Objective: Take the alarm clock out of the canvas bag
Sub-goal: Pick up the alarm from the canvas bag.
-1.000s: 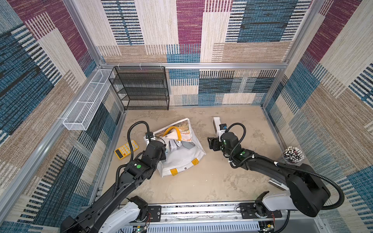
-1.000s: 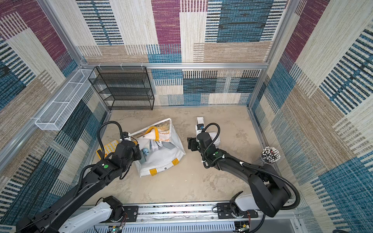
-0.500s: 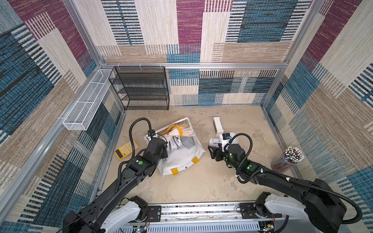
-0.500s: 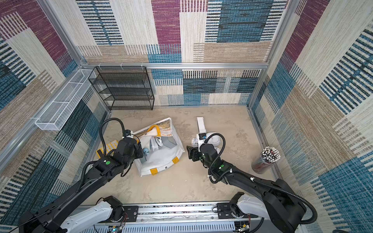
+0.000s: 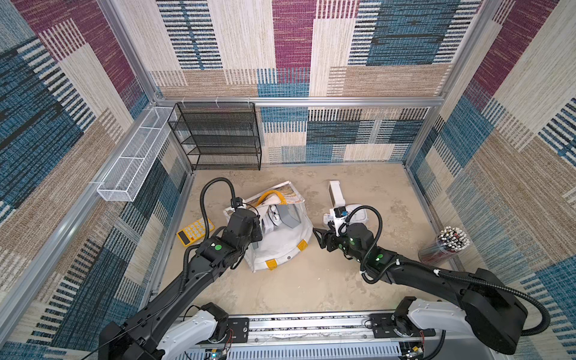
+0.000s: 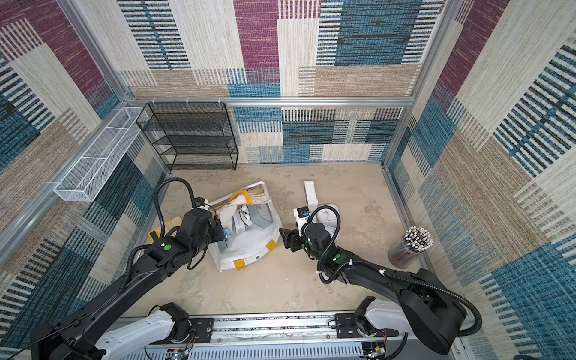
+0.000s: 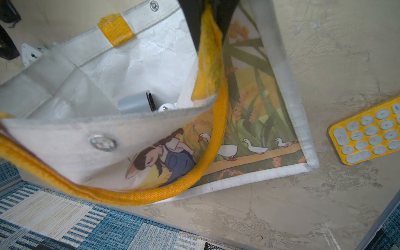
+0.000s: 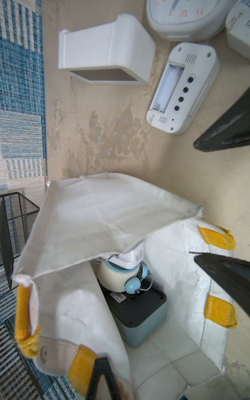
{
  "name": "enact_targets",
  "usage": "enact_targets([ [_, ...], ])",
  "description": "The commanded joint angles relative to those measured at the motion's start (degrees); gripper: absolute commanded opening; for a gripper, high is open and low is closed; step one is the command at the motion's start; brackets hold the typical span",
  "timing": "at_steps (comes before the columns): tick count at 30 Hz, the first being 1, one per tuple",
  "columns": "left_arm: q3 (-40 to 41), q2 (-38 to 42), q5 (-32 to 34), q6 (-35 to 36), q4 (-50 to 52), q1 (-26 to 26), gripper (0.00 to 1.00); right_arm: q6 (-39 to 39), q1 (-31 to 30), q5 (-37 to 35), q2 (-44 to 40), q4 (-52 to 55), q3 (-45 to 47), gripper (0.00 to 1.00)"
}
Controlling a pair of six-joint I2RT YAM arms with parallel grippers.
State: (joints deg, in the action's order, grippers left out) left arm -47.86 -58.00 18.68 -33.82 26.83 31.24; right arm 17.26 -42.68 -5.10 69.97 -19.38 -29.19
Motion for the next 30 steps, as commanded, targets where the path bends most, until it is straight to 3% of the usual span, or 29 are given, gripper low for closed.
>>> enact_targets([
  [1,-0.8,-0.5,-2.5,-1.8,-0.6,0.1,0.0,-0.8,0.0,-0.1,0.8,-1.5,-0.8,0.77],
  [30,-4.3,-4.7,-5.0,-4.0,-0.5,0.7,0.0,-5.0,-1.3,-2.0,-0.1,-1.7,-3.6,0.77],
])
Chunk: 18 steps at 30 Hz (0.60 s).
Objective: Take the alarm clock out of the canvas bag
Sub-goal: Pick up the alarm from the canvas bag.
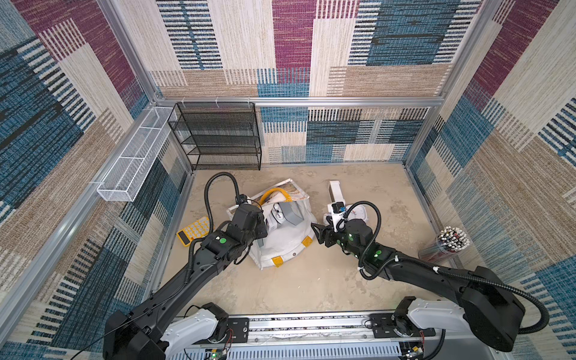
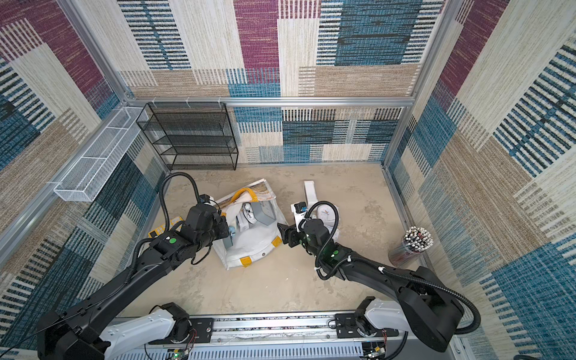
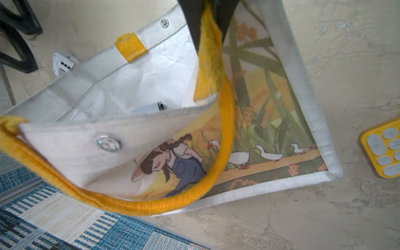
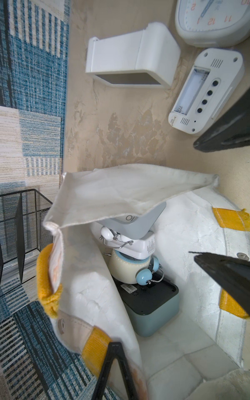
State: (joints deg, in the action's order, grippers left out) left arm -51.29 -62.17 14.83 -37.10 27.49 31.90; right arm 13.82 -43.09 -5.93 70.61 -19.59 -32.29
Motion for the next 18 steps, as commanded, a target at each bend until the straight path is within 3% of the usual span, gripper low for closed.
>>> enact_targets([
  [1,-0.9,-0.8,-1.1,-0.7,-1.1,0.1,0.0,-2.2,-1.6,-1.9,-0.8,-1.2,-0.7,0.76],
  [10,-1.0,-1.2,-1.0,-0.3,-1.0,0.1,0.0,-5.3,-8.2,-5.9,2.4,-1.6,-3.6,0.76],
  [18,-0.8,-1.0,-0.7,-0.1,-0.9,0.1,0.0,-7.8,-11.8,-7.2,10.3,-1.9,-8.1,0.76],
])
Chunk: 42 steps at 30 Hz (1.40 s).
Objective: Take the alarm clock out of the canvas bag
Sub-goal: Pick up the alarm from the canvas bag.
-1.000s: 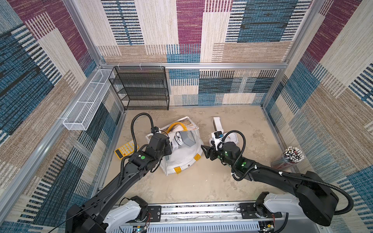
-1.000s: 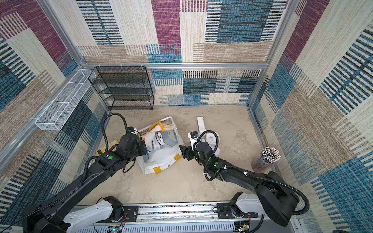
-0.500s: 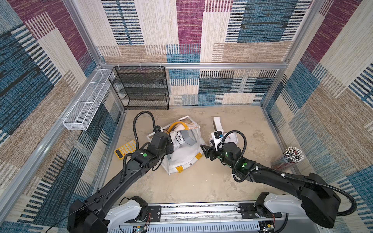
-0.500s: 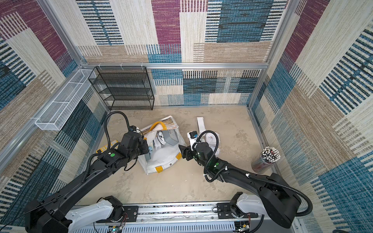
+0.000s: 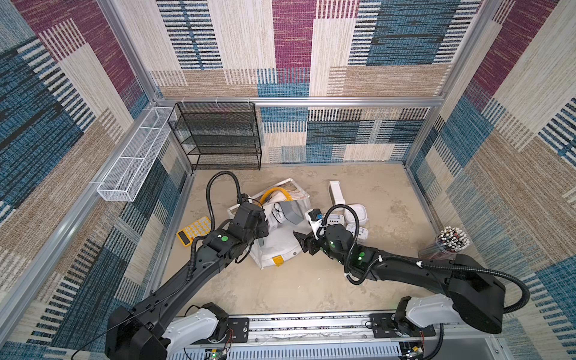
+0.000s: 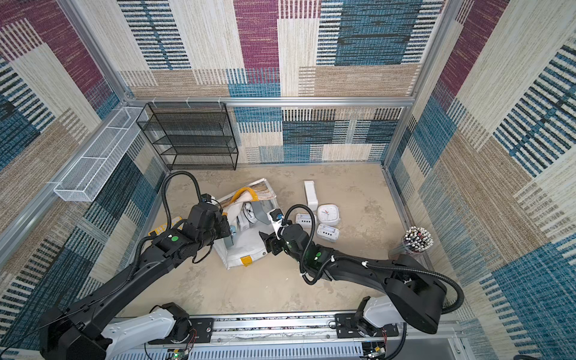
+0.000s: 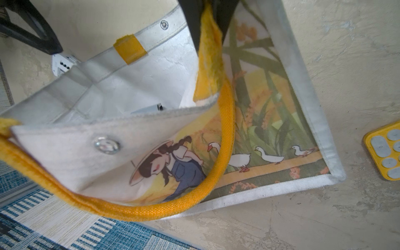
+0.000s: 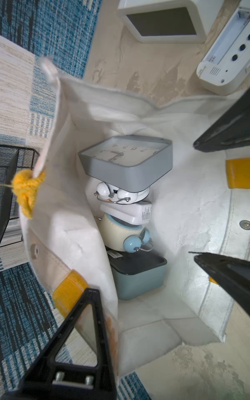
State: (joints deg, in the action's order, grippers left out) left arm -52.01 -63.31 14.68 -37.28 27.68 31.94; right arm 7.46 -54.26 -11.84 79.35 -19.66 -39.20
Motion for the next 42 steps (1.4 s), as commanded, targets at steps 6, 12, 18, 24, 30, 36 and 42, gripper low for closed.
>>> enact_targets([
  [6,0.1,0.6,-0.1,0.3,-0.8,0.0,0.0,-2.4,-1.0,-2.2,7.8,-1.8,-4.0,0.76],
  [12,0.6,1.1,0.7,0.5,-0.9,0.0,0.0,-3.2,-1.0,-3.9,12.6,-0.8,-6.9,0.76],
  [18,1.2,1.4,1.0,0.3,-0.9,-0.1,0.0,-5.0,-0.9,-7.7,18.5,2.2,-11.4,0.76],
  [24,1.2,2.5,1.7,0.6,-0.3,-0.1,0.0,-6.1,0.6,-10.3,23.1,3.3,-14.5,0.75],
  [30,1.3,2.8,2.0,0.9,0.0,-0.2,0.0,-7.5,2.4,-12.5,24.9,3.0,-15.8,0.75],
  [36,1.4,2.5,1.7,1.0,-0.2,-0.2,0.0,-10.2,3.5,-13.2,26.5,1.5,-17.0,0.75],
  [42,1.3,2.6,1.8,1.0,0.1,-0.2,0.0,-12.1,4.0,-13.7,28.7,0.9,-19.2,0.75],
])
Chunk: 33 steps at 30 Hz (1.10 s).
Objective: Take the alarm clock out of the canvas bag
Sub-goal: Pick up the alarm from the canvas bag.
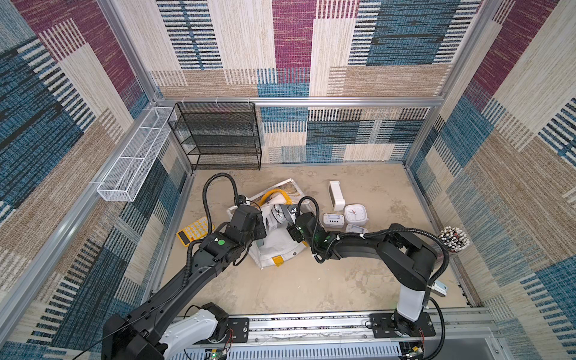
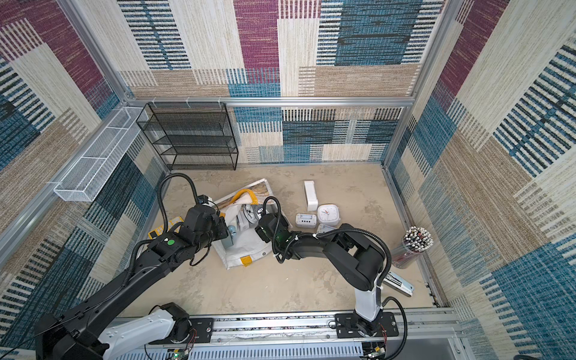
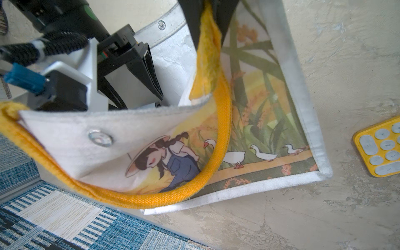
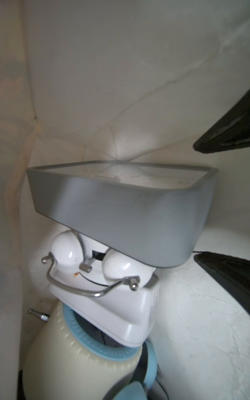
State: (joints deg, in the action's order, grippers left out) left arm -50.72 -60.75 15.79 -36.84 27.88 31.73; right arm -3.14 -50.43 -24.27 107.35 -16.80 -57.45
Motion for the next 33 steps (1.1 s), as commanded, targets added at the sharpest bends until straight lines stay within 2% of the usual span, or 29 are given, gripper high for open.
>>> enact_targets([
  [1,0.0,-0.1,0.7,0.5,-0.1,0.0,0.0,-1.7,0.2,-1.2,0.9,-2.2,-1.3,0.75],
  [6,0.0,0.0,0.6,0.6,-0.1,0.0,0.0,-3.3,0.4,-1.5,2.2,-3.2,-2.6,0.74],
  [14,0.0,0.2,0.7,0.6,0.2,0.0,0.0,-5.1,1.2,-2.1,4.5,-3.8,-5.0,0.67],
  [23,0.3,0.0,0.8,0.5,0.2,-0.1,0.0,-6.0,1.4,-0.9,3.9,-3.4,-5.0,0.48],
  [28,0.4,-0.2,0.7,0.2,0.2,-0.1,0.0,-5.3,1.3,1.0,2.0,-2.4,-3.9,0.32],
  [33,0.2,-0.2,0.7,0.1,0.2,0.0,0.0,-4.4,1.3,1.3,0.3,-2.4,-2.3,0.27],
])
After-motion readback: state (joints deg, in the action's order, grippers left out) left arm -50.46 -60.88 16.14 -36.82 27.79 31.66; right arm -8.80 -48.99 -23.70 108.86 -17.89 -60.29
